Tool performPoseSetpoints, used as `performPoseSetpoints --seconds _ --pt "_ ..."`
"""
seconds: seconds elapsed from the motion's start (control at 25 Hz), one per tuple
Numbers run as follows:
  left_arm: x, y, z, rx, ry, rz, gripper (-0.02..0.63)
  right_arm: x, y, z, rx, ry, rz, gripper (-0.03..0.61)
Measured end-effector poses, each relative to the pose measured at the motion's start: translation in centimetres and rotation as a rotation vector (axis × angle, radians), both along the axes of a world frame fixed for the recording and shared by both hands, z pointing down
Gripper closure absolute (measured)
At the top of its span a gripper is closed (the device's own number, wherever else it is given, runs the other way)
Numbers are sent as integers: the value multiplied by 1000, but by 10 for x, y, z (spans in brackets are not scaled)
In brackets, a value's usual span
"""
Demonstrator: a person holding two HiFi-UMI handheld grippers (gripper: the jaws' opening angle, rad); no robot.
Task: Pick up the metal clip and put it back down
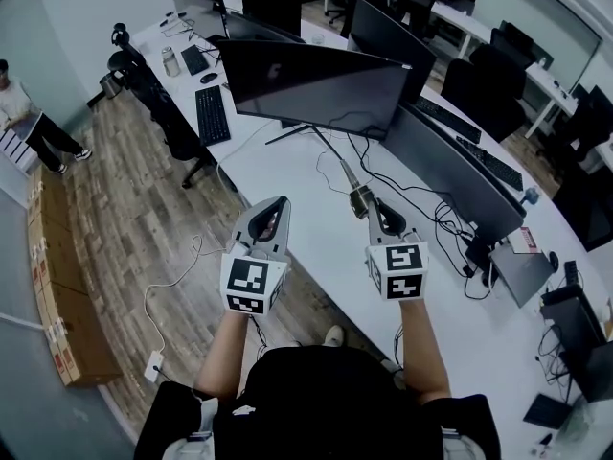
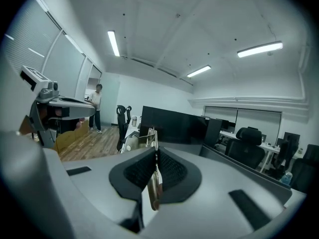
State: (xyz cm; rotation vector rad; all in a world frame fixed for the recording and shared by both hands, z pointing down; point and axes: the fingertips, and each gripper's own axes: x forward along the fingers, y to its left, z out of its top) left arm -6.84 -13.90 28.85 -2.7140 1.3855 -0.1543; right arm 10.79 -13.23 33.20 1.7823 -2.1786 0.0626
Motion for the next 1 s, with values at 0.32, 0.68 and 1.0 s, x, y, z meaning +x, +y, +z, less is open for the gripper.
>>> performPoseSetpoints --seconds 0.32,0.68,1.0 --pt "2 3 -7 21 2 3 604 2 3 -12 29 5 5 549" --pt "4 2 -5 13 6 5 604 2 3 -9 19 7 4 549" --pt "7 1 6 -14 1 8 604 2 2 1 -7 10 -4 549"
